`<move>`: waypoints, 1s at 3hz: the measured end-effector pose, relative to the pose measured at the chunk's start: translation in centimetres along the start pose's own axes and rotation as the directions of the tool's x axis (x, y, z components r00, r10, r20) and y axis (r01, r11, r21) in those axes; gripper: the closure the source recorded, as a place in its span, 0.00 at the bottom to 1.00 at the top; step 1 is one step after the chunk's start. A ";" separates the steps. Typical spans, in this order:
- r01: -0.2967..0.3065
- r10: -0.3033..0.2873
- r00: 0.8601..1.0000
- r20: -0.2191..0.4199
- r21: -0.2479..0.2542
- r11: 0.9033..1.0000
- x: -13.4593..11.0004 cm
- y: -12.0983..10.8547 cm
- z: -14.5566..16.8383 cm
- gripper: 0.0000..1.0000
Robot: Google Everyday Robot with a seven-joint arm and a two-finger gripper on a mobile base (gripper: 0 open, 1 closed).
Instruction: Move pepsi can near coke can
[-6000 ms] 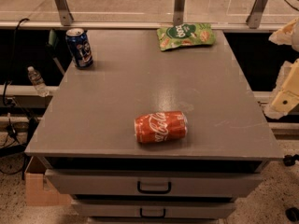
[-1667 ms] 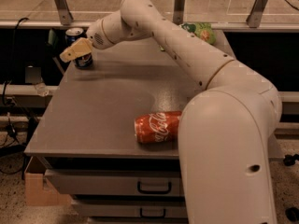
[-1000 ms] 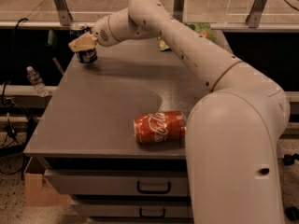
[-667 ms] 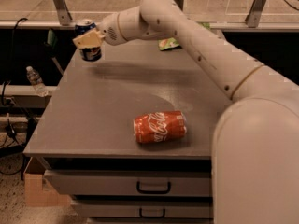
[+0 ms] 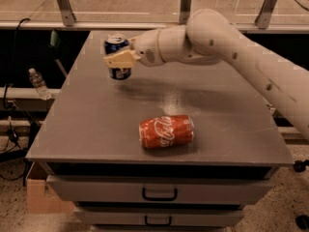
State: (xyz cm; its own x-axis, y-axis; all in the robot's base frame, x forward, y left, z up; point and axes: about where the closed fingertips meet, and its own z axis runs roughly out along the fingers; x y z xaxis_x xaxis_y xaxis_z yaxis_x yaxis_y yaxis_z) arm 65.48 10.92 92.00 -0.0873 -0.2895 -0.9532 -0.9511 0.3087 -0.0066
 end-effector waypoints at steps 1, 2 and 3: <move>0.008 -0.007 1.000 -0.020 0.031 0.999 3.0 1.0 -5.0 1.00; 0.032 -0.029 0.998 -0.053 0.048 0.998 4.7 1.2 -9.1 1.00; 0.063 -0.060 0.993 -0.097 0.025 0.998 5.8 1.6 -11.8 1.00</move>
Offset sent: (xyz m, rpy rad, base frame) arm -0.0588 -0.1555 -0.0199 -0.1240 -0.0479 -0.0512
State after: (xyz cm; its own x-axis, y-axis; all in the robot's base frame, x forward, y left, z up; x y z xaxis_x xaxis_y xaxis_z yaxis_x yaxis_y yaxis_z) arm 59.95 -0.95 90.06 -0.0584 -0.3938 -0.9173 -0.9471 0.3124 -0.0738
